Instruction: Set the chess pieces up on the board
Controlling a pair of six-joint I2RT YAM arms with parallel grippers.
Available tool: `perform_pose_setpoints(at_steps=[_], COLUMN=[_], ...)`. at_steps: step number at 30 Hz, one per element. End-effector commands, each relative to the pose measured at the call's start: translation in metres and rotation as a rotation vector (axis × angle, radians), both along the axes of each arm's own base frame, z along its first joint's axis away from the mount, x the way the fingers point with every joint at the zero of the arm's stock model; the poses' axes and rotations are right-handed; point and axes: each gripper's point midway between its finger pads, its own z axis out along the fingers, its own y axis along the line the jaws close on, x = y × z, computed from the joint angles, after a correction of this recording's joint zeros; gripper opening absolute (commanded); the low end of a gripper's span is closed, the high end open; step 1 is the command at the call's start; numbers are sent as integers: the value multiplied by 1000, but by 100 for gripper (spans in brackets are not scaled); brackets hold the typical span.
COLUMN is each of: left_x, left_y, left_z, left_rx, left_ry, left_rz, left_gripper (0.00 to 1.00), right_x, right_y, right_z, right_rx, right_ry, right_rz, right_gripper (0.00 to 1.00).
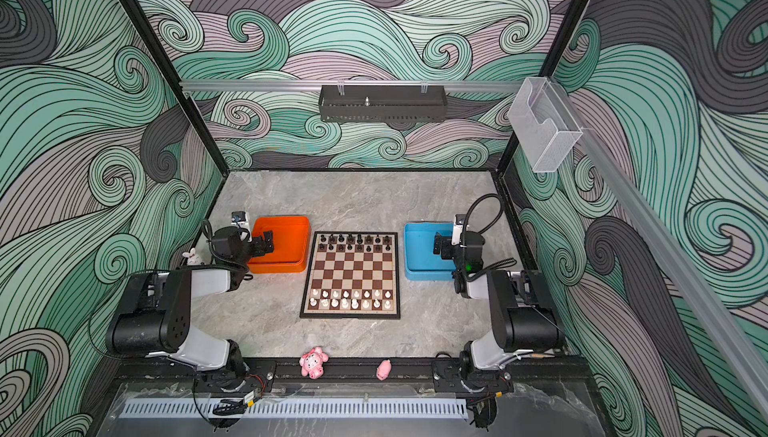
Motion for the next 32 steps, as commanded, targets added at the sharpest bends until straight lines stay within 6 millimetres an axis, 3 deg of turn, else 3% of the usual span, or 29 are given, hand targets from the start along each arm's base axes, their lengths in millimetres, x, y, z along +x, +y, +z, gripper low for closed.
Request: perform_pose_setpoints(at_steps=[1,6,10,12,16,32], left_x=[6,6,6,7,6,7], left_y=[-4,-4,-5,-5,-5,-4], left_z=[6,6,6,6,6,5], left_rx=[11,13,28,29,30,35], left_ry=[-29,-28,-25,-26,-24,-20], left_rz=[-22,-19,-13,-12,-10,-5], left_gripper=[99,99,99,99,99,99], right_x=[7,6,-2,-4,6,6], right_y=[0,-1,25,26,-1,1], right_z=[14,15,18,19,15,16], right_rx=[13,5,-15,-19,23,12], right_ry=[-60,-61,-98,-109,-60,-62], right_rz=[11,1,146,151,11,15], right_gripper=[99,99,99,99,99,99])
